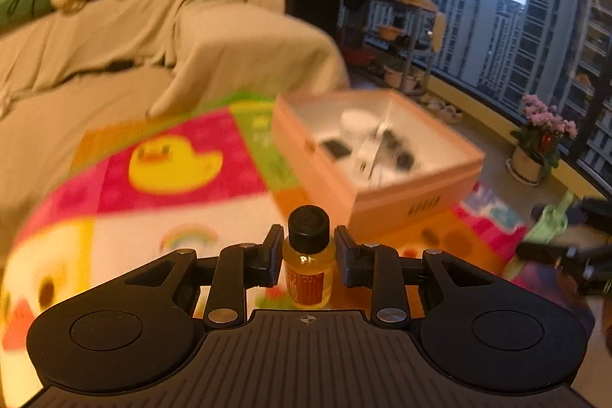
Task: Organize rigid objects
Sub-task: 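Carry the orange bottle into the pink box and open the left gripper while the right lifts the crank, then drop the teal crank into the pink box with the right gripper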
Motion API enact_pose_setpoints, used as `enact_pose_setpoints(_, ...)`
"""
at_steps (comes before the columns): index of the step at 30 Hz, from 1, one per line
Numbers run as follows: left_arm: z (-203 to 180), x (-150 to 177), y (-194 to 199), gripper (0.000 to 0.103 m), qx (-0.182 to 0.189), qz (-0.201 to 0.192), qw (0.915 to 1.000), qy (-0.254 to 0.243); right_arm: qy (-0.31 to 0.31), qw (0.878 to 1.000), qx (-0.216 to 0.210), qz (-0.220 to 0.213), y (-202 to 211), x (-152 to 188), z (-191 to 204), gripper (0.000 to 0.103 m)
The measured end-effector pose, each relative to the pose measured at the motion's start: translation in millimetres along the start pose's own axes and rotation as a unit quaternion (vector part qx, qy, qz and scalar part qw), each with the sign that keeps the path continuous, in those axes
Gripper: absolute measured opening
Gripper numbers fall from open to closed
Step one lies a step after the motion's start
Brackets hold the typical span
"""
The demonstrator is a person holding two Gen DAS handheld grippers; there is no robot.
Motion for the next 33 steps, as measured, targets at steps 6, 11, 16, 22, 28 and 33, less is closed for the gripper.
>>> enact_pose_setpoints(6,-24.3,-54.8,-2.8,0.032,0.020,-0.036,0.9989,-0.024,-0.007,1.000,-0.006,-0.002,-3.5,6.8,-1.6,0.069)
enact_pose_setpoints(11,-38.6,-92.4,-41.8,0.032,0.069,-0.047,0.9962,0.024,-0.013,1.000,-0.006,0.002,-8.9,7.8,-1.7,0.069)
enact_pose_setpoints(16,-37.9,-83.8,-100.9,0.032,0.066,-0.006,0.9968,0.045,-0.008,1.000,0.003,0.003,-8.9,11.1,-1.8,0.069)
enact_pose_setpoints(22,-11.0,-59.1,-100.1,0.036,0.052,-0.033,0.9950,0.079,-0.006,1.000,0.019,0.004,-14.3,6.4,-12.0,0.069)
enact_pose_setpoints(28,14.2,-32.3,-31.9,0.036,0.042,-0.108,0.9882,0.101,-0.010,0.999,0.020,-0.029,-25.9,-36.0,-16.9,0.069)
enact_pose_setpoints(33,30.7,3.5,-8.1,0.036,0.014,-0.064,0.9925,0.104,-0.017,0.997,0.022,-0.067,-53.8,-97.5,-17.5,0.069)
Point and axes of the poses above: each gripper's, at about its wrist camera, not at the fingertips, and y roughly against the way its jaws point, z to its left, x to its underside, the point moved 2 cm from there along -y, roughly the way its jaws point, and after that the axes turned 4 degrees about z, right-handed, at the moved point
